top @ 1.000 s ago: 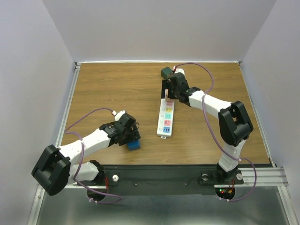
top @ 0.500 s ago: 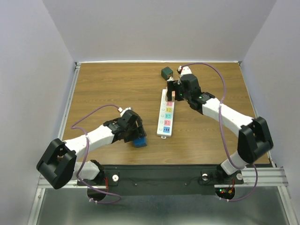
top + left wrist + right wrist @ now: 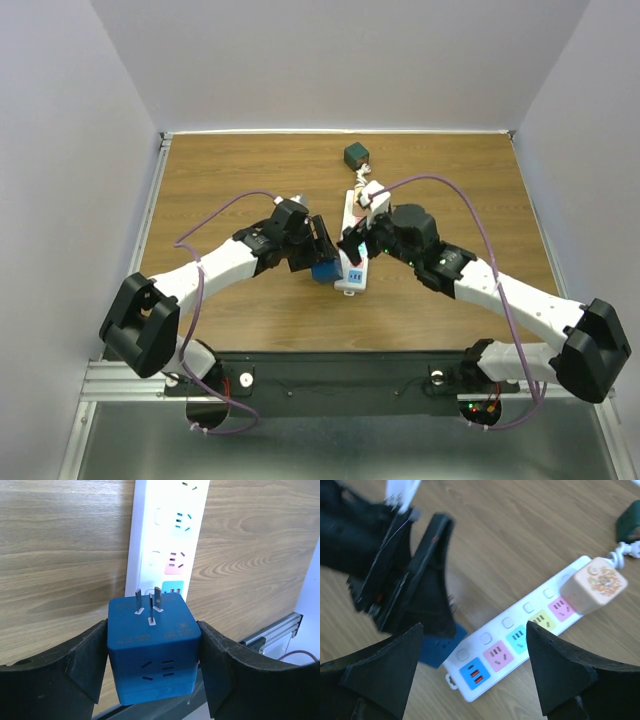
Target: Insert the plug
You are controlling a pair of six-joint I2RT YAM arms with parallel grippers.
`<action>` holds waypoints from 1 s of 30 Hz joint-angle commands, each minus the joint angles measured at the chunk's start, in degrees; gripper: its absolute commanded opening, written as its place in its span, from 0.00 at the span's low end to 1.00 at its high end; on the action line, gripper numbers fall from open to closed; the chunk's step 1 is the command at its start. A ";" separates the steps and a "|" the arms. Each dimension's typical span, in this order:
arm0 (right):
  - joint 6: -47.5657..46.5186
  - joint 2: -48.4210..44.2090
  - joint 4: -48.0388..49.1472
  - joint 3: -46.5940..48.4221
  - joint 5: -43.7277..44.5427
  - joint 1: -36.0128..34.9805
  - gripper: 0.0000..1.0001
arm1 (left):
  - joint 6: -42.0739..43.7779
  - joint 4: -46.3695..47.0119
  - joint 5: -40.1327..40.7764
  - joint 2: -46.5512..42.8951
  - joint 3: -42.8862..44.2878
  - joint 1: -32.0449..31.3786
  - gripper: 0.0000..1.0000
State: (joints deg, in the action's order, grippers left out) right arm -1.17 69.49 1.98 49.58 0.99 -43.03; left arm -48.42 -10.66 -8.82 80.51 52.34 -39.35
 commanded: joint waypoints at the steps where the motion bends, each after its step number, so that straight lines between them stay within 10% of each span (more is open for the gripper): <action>1: -3.84 -2.96 5.92 -2.64 1.46 -4.69 0.88 | 0.79 0.90 -5.50 -0.18 2.33 2.52 0.00; 30: -11.31 10.39 17.09 -2.74 34.16 -25.44 0.87 | -9.32 -0.33 -20.71 0.70 5.50 8.42 0.00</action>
State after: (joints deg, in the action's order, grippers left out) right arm -11.55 78.78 14.41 43.81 29.85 -67.77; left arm -54.94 -13.32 -26.15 82.78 56.88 -31.05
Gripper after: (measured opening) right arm 0.871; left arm 0.741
